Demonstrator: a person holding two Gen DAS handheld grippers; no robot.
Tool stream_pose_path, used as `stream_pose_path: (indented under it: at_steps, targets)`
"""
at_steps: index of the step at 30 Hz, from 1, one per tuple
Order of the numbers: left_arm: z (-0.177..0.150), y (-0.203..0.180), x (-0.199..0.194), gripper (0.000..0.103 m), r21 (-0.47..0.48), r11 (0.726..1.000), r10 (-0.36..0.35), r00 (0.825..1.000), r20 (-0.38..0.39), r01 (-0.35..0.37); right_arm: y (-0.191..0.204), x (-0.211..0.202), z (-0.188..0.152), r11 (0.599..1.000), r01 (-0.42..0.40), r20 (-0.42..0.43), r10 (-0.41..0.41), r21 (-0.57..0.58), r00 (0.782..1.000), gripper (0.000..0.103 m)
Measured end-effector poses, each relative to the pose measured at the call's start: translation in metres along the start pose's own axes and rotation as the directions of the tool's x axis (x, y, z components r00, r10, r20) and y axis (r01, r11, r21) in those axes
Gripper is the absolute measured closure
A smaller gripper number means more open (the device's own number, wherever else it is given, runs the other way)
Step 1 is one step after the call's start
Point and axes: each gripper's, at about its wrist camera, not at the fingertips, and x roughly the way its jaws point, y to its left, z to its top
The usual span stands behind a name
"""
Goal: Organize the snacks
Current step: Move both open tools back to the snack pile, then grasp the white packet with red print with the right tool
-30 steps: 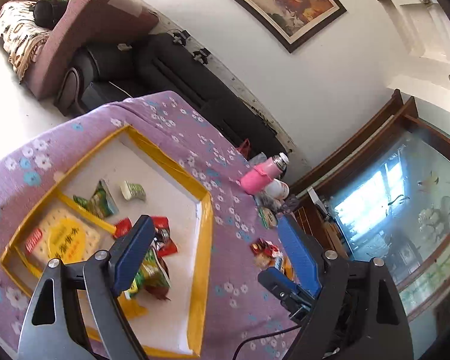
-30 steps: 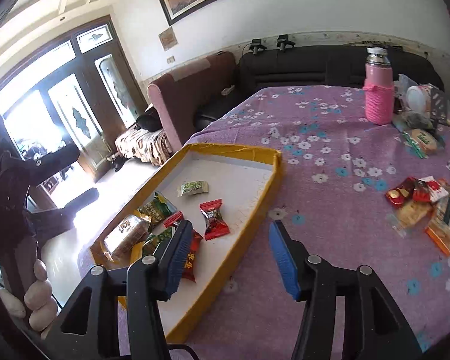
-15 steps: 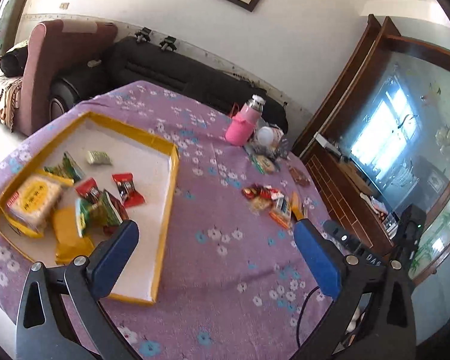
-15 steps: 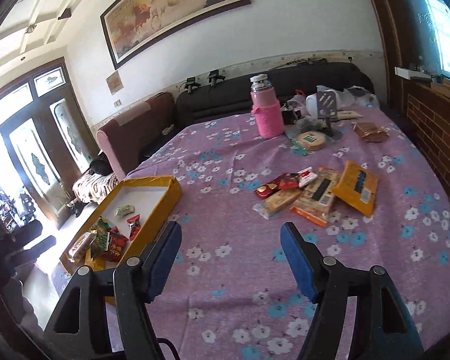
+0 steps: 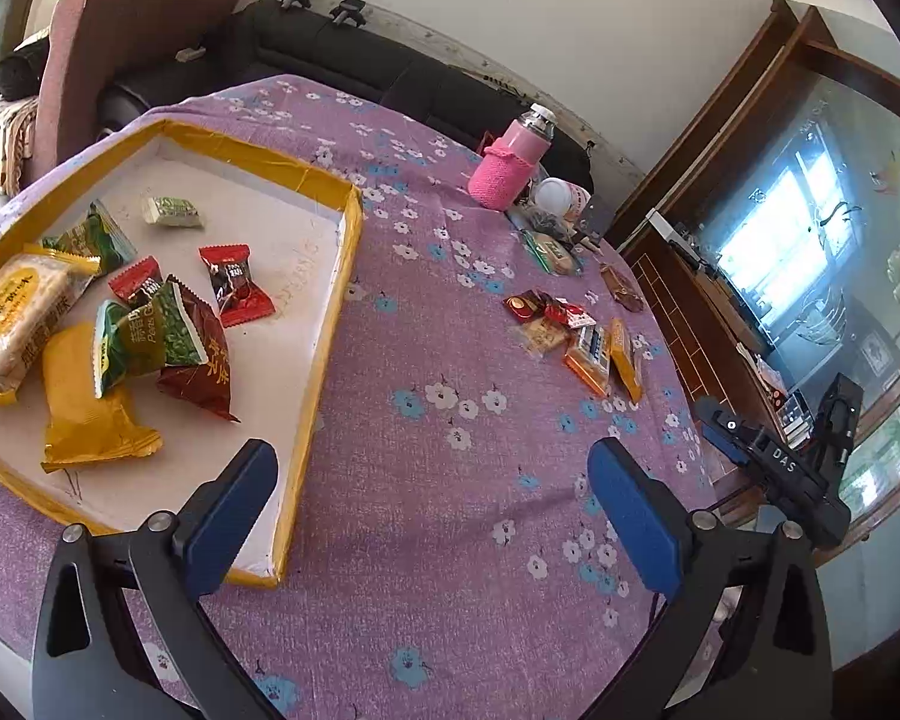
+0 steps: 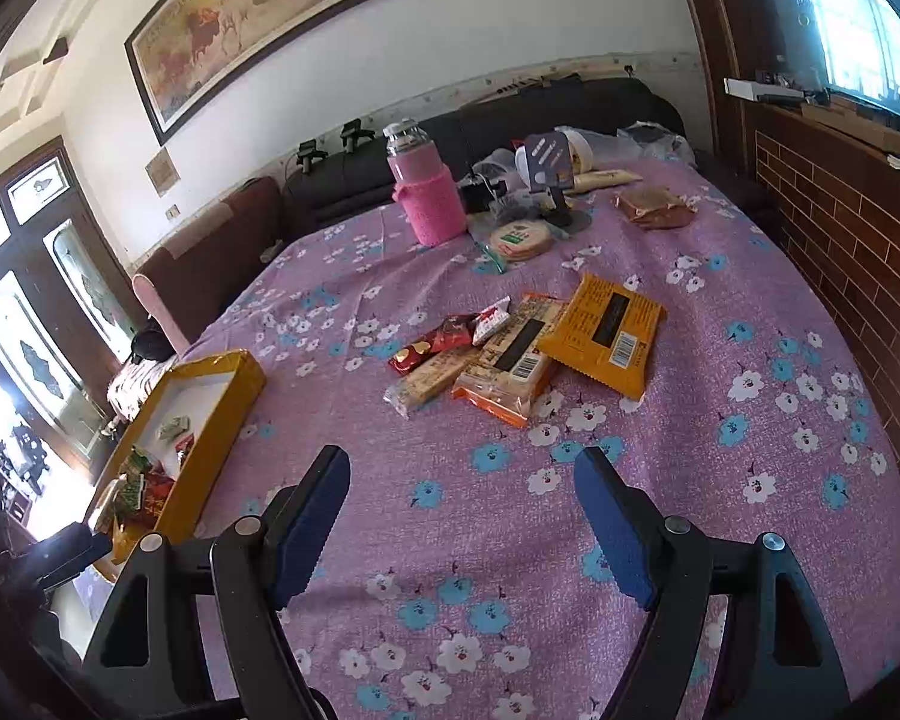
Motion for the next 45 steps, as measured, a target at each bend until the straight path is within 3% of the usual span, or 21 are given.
stream_pose_path:
  at_steps: [4,9,12,16,19,21,22,23,28,32,37,39,41,45]
  targets:
    - [0.000,0.000,0.014,0.000,-0.009,1.000,-0.016,0.999,-0.032,0.016,-0.010,0.048,0.015,0.998,-0.009,-0.077,0.014,0.057,0.997,0.024]
    - [0.002,-0.011,0.021,0.000,0.050,0.999,-0.008,0.999,-0.048,0.010,-0.014,0.096,0.051,0.996,0.015,-0.083,-0.007,0.093,0.997,0.026]
    - [0.006,-0.016,0.024,0.000,0.080,0.997,-0.006,0.999,-0.044,0.009,-0.007,0.125,0.082,0.997,0.054,-0.086,-0.049,0.050,0.995,0.026]
    - [0.008,-0.018,0.031,0.000,0.099,0.995,-0.012,0.998,-0.060,0.018,-0.003,0.177,0.110,0.990,0.140,-0.153,-0.141,-0.015,0.978,0.031]
    - [0.010,-0.016,0.035,0.000,0.108,0.994,-0.010,0.998,-0.066,0.017,0.000,0.209,0.117,0.988,0.154,-0.206,-0.155,-0.023,0.966,0.038]
    - [0.012,-0.014,0.038,0.000,0.108,0.994,-0.005,0.998,-0.068,0.012,0.007,0.226,0.114,0.988,0.149,-0.248,-0.157,-0.052,0.956,0.057]
    - [0.012,-0.013,0.039,0.000,0.107,0.994,-0.004,0.998,-0.070,0.011,0.011,0.232,0.111,0.987,0.146,-0.275,-0.161,-0.071,0.948,0.061]
    - [0.012,-0.011,0.041,0.000,0.104,0.995,-0.003,0.997,-0.071,0.010,0.016,0.235,0.106,0.987,0.136,-0.291,-0.156,-0.089,0.944,0.068]
    - [0.014,-0.004,0.045,0.000,0.092,0.996,0.000,0.997,-0.074,0.007,0.043,0.216,0.078,0.986,0.009,-0.353,-0.067,-0.164,0.933,0.076]
    - [0.013,-0.007,0.046,0.000,0.103,0.995,0.001,0.998,-0.070,0.007,0.056,0.184,0.050,0.977,-0.165,-0.449,0.088,-0.134,0.889,0.076]
    - [0.012,-0.015,0.050,0.000,0.118,0.992,-0.025,0.996,-0.090,0.036,0.050,0.147,0.041,0.980,-0.129,-0.338,0.070,-0.154,0.938,0.063]
    - [0.009,-0.021,0.052,0.000,0.139,0.989,-0.027,0.995,-0.099,0.041,0.052,0.141,0.034,0.978,-0.153,-0.326,0.100,-0.142,0.940,0.055]
    - [0.007,-0.029,0.053,0.000,0.169,0.985,-0.024,0.994,-0.104,0.041,0.060,0.139,0.025,0.972,-0.176,-0.327,0.117,-0.155,0.938,0.055]
    - [0.006,-0.038,0.058,0.000,0.184,0.981,-0.034,0.992,-0.124,0.056,0.078,0.147,0.009,0.963,-0.110,-0.304,0.030,-0.248,0.952,0.053]
